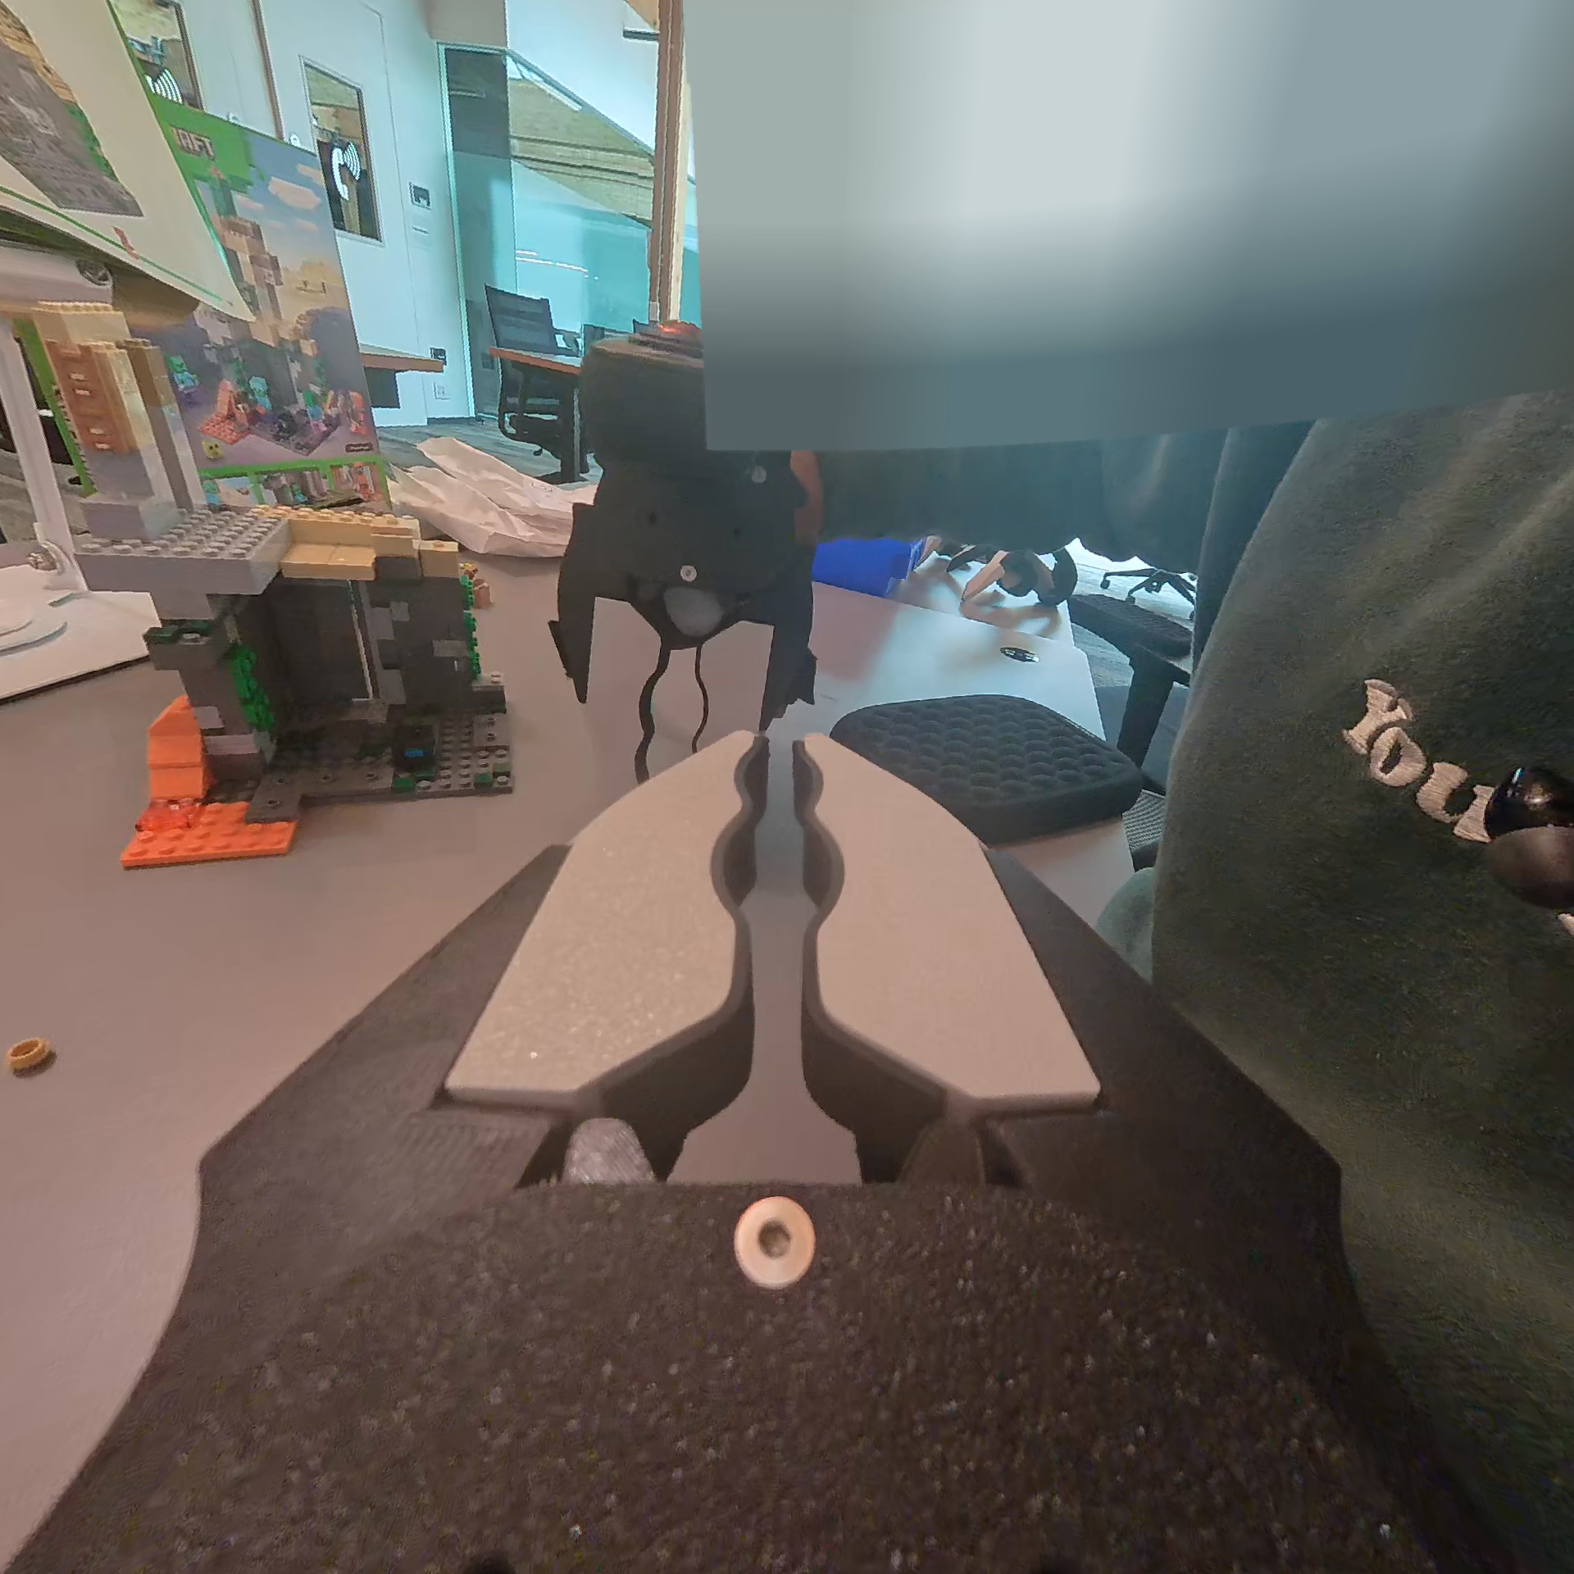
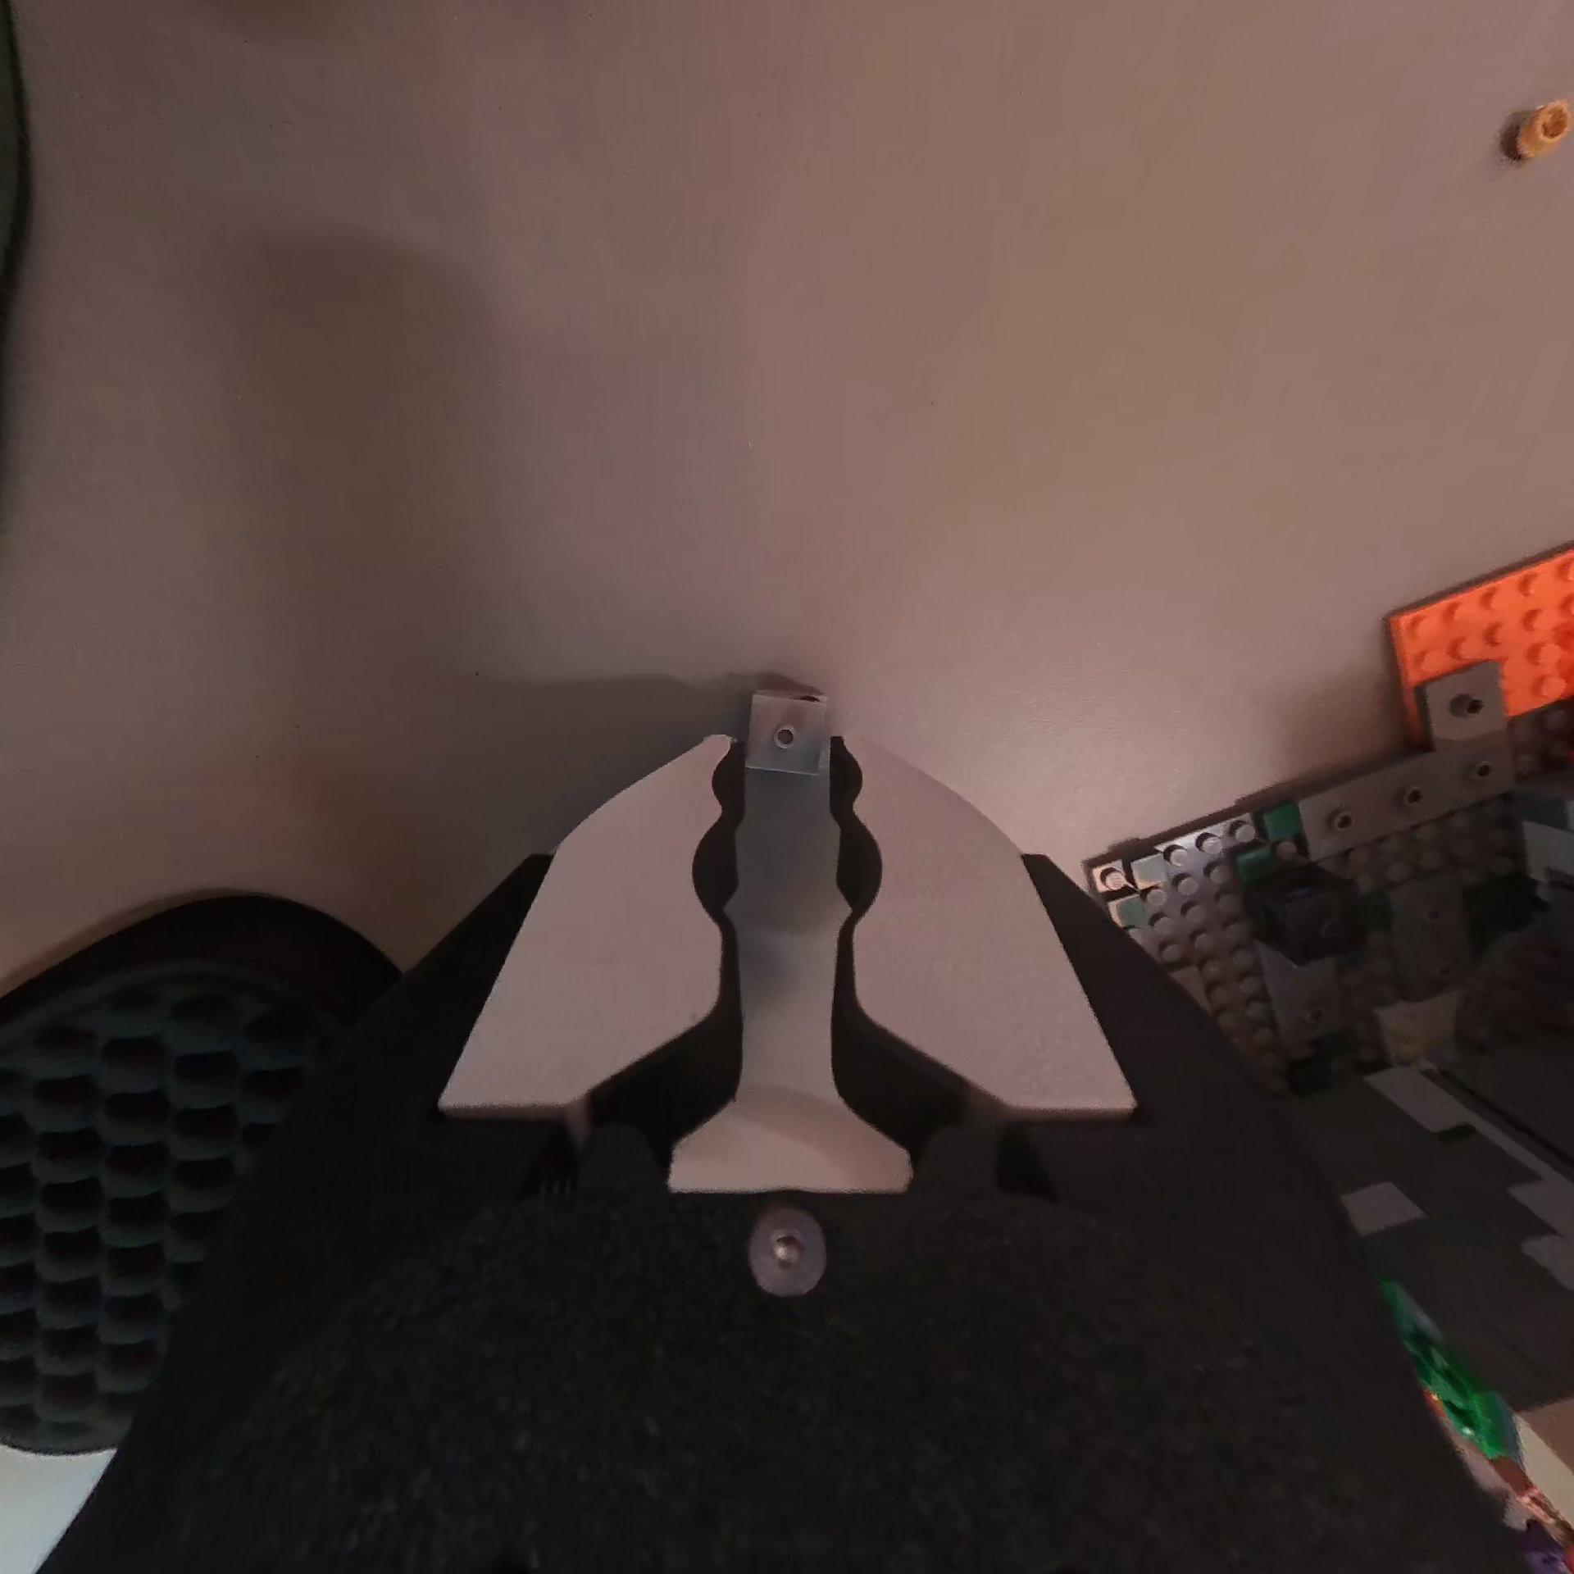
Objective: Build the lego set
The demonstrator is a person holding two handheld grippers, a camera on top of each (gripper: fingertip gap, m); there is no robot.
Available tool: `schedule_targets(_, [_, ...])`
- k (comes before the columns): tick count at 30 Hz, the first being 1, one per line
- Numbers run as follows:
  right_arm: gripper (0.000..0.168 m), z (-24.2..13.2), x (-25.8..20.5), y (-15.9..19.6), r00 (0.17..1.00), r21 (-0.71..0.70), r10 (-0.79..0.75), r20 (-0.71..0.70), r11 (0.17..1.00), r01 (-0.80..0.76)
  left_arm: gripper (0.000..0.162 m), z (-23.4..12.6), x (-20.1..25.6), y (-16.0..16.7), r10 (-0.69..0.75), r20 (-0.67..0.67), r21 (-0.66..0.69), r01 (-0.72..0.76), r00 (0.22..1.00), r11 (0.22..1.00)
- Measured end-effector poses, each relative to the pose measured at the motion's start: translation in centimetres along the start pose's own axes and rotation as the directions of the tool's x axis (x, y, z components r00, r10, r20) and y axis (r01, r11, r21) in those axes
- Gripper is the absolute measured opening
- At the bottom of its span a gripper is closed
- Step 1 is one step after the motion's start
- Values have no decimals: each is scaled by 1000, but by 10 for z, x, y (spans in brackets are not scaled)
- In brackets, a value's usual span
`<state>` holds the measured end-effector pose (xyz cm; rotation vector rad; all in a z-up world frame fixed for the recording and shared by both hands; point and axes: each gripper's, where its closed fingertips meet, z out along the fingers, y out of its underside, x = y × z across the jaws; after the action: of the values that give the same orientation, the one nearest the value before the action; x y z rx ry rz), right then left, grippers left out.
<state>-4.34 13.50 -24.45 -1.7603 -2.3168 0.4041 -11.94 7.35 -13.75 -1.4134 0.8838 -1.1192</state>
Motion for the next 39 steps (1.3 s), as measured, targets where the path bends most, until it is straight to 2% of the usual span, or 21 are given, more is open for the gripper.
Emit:
schedule_targets(13, [29,12,-2,2,999,3,39,7,999,-39,4,0,1,0,0,-2,0,0,1000,1000])
schedule_targets(16, [26,13,0,1,1000,0,28,5,1000,-28,4,0,1,0,-3,-3,0,3,1000,1000])
schedule_targets(19, [17,13,-1,1,1000,3,19,8,1000,-19,4,0,0,0,-6,-4,0,6,1000,1000])
schedule_targets(26, [17,1,-9,-10,997,75,50,65,996,-55,11,2,5,1,29,-15,-15,-29,999,999])
schedule_targets(28, [16,-14,-14,-23,992,131,57,114,989,-72,16,4,9,1,82,-23,-28,-83,996,996])
schedule_targets(31, [16,-39,-31,-48,971,234,38,235,968,-95,21,9,10,0,287,28,-71,-285,957,956])
schedule_targets(35, [16,-68,-55,-79,918,342,4,396,927,-152,29,20,21,-1,530,24,-142,-522,847,841])
schedule_targets(39, [17,-87,-79,-100,865,414,-36,500,887,-202,35,28,40,-5,676,-4,-156,-668,737,728])
